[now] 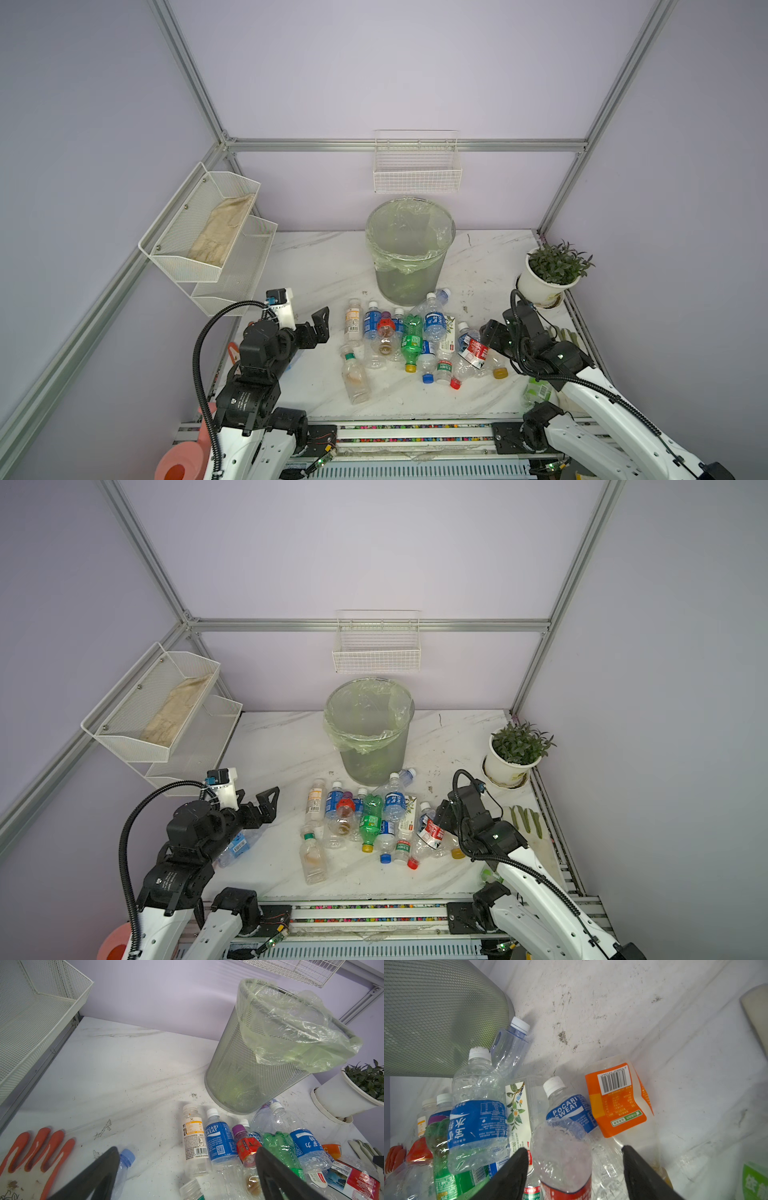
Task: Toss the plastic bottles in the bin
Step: 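Raise the left arm over the bottles while the right arm swings toward the bottle cluster, then lower the right gripper onto a clear red-capped bottle and close it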
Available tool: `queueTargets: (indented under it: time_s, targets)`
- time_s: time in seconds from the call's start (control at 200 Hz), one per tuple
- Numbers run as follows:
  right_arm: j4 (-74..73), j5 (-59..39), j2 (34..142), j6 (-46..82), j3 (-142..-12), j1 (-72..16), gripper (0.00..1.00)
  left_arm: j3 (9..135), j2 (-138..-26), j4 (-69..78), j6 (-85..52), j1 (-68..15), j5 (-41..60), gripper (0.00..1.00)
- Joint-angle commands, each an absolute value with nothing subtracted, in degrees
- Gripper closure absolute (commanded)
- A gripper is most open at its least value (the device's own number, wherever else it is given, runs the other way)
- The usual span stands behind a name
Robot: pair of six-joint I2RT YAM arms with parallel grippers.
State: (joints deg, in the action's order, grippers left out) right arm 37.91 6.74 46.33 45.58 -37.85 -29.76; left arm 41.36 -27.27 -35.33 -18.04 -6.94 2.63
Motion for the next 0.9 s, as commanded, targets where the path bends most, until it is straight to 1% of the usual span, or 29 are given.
queueTargets:
  time_s: [0.0, 0.095, 0.135, 0.24, 0.455, 0.615, 0.805, 0.895]
  targets:
    - [38.32, 9.09, 47.75, 49.67, -37.05, -33.14, 0.24, 39.38, -27.52, -33.75, -18.49, -7.49, 3.56, 0.00]
    - [37.71, 10.24, 48.89, 51.66, -36.86, -36.26, 0.23, 39.38, -27.68, -33.75, -18.51, -7.60, 3.52, 0.00]
    - [37.55, 10.81, 49.36, 52.42, -36.80, -37.40, 0.21, 39.38, -27.76, -33.77, -18.46, -7.62, 3.52, 0.00]
    - [37.39, 12.19, 50.59, 54.06, -36.57, -39.89, 0.20, 39.37, -27.86, -33.74, -18.41, -7.65, 3.52, 0.00]
    - [36.08, 13.29, 52.87, 56.63, -34.83, -42.66, 0.19, 39.35, -27.94, -33.81, -18.38, -7.82, 3.38, 0.00]
    - [36.61, 15.04, 52.44, 58.04, -34.80, -43.07, 0.25, 39.37, -27.86, -33.84, -18.38, -7.99, 3.34, 0.00]
    - [36.67, 15.81, 52.00, 58.27, -34.96, -43.06, 0.38, 39.36, -27.86, -33.85, -18.37, -8.17, 3.23, 0.00]
    - [35.68, 15.30, 52.49, 58.27, -34.46, -43.07, 0.40, 39.37, -27.85, -33.93, -18.37, -8.28, 3.19, 0.00]
